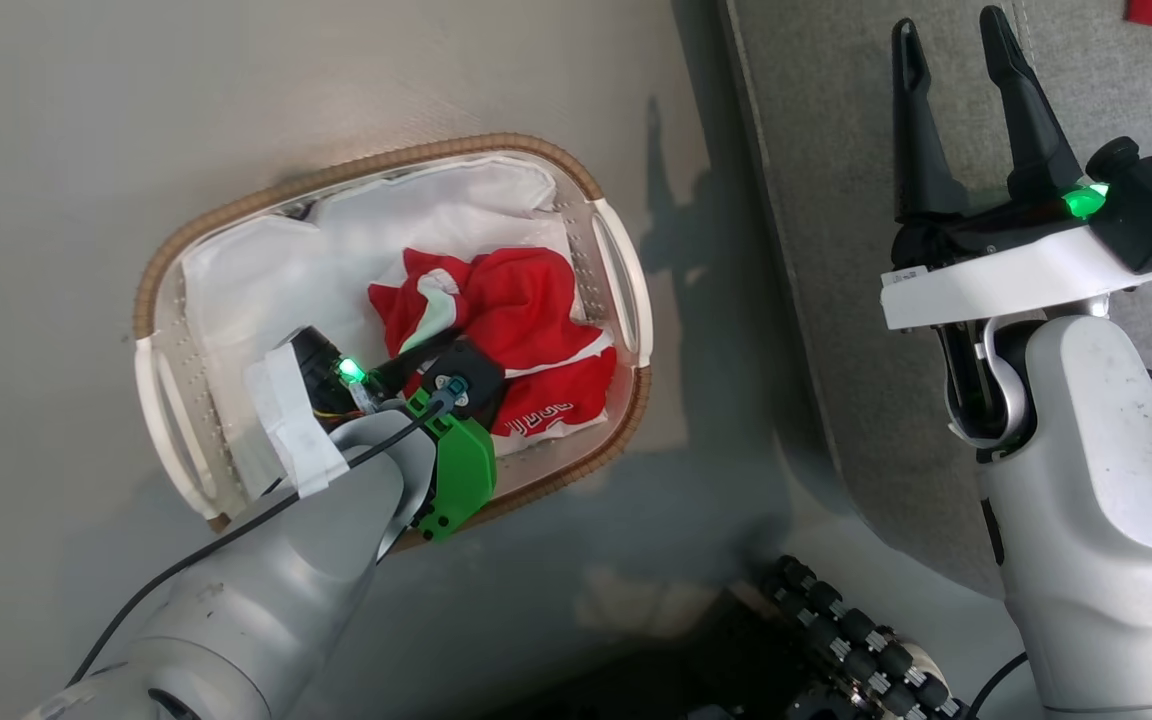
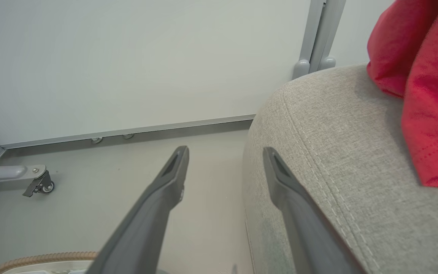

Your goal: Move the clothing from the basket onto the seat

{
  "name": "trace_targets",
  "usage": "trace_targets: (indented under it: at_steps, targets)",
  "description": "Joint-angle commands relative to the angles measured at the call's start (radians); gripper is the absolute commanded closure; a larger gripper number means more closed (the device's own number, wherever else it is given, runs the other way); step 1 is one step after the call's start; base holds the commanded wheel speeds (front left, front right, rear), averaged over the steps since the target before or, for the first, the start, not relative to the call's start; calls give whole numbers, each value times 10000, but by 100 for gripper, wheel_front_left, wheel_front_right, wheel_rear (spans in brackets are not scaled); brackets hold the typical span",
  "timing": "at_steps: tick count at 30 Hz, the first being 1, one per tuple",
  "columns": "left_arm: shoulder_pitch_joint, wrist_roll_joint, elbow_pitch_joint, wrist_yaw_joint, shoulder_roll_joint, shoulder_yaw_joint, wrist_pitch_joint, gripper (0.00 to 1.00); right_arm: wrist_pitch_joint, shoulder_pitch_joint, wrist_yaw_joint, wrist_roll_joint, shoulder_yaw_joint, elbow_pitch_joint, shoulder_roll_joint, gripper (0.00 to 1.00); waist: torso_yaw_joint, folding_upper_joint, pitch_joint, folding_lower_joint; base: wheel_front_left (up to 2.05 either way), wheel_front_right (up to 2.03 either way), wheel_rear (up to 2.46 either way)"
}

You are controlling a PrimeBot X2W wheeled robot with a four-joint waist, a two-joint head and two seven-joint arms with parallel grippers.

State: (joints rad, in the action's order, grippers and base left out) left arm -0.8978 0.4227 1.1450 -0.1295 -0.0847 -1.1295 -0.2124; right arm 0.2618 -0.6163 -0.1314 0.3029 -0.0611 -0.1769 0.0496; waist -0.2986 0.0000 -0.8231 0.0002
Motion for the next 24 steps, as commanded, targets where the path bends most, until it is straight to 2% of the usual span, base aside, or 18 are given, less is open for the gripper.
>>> trace_targets:
  at_steps: [1, 2, 3, 4, 11, 16, 24]
  targets:
    - [-232, 128, 69, -20, -90, -48, 55, 30, 49, -123, 14, 67, -27, 35, 17, 0, -308, 0, -319, -2, 0, 0, 0]
    - [-252, 244, 83, -20, -87, -138, 48, 76, 49, -127, 14, 86, -30, 45, 17, 0, -316, 0, -339, -2, 0, 0, 0]
    - [-252, 345, 75, -20, -85, -197, 37, 90, 49, -124, 14, 92, -30, 42, 17, 0, -318, 0, -348, -2, 0, 0, 0]
    - [-239, 452, 60, -20, -94, -273, 13, 100, 49, -124, 14, 103, -32, 28, 17, 0, -313, 0, -347, -2, 0, 0, 0]
    - [-285, 1169, -263, -20, -232, -191, -381, 100, 49, 72, 14, -48, 112, -127, 20, 0, -57, 0, -5, -2, 0, 0, 0]
    - [-72, 1360, -734, -20, -412, -117, -542, 100, 49, 311, 14, -398, 204, -309, 23, 0, 404, 0, 688, -2, 0, 0, 0]
    - [648, 889, -2746, 254, -948, 795, -532, 100, 49, 935, 14, -1028, 462, -617, 30, 0, 1208, 0, 2303, -2, 0, 0, 0]
